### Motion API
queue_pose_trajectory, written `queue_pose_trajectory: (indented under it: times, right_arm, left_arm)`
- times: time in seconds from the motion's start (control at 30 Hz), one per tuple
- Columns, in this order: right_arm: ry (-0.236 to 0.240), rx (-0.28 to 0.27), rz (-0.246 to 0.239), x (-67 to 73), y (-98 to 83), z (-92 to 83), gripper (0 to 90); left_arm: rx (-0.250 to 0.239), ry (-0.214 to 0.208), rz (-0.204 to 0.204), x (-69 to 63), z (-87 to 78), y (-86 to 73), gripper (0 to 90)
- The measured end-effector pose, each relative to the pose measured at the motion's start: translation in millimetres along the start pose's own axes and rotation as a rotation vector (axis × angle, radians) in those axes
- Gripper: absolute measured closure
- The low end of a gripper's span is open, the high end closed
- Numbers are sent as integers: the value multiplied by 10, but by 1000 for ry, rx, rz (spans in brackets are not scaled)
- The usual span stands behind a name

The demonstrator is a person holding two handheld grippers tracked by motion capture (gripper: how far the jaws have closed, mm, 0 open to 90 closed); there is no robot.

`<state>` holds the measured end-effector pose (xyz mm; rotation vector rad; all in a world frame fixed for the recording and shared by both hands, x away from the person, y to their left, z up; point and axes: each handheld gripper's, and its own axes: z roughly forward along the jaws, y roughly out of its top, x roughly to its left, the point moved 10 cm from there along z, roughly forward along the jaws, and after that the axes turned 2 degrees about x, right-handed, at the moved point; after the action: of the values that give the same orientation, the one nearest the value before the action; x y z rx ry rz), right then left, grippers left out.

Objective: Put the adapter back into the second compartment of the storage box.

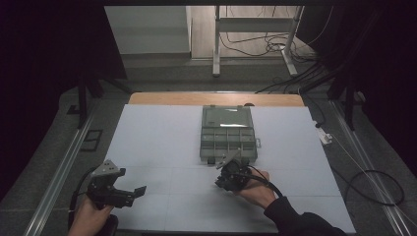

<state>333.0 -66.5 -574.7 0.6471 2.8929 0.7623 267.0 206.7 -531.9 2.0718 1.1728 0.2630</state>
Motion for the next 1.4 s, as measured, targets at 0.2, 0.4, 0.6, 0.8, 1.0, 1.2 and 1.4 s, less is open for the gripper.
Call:
queue_pose_trajectory:
  times: [0.2, 0.4, 0.6, 0.8, 1.0, 1.2, 1.4]
  right_arm:
    - [-4, -23, 23, -43, 38, -70, 755]
    - [-6, -45, 42, -102, 68, -131, 755]
    - [-6, -59, 61, -159, 96, -171, 755]
    - [-9, -81, 84, -235, 133, -212, 754]
    - [-16, -92, 94, -299, 163, -233, 754]
    - [-34, -92, 117, -379, 203, -240, 754]
    - [-40, -108, 128, -463, 249, -249, 754]
  left_arm:
    - [0, 0, -3, 4, -2, 0, 1]
    - [-4, 2, -1, -1, -6, 3, 1]
    - [0, 3, 17, -17, -3, 2, 0]
    - [6, -10, 36, -42, 5, 1, 6]
    - [14, -17, 44, -53, 12, -3, 8]
    - [17, -30, 55, -68, 18, -4, 8]
    - [13, -37, 48, -65, 16, -3, 1]
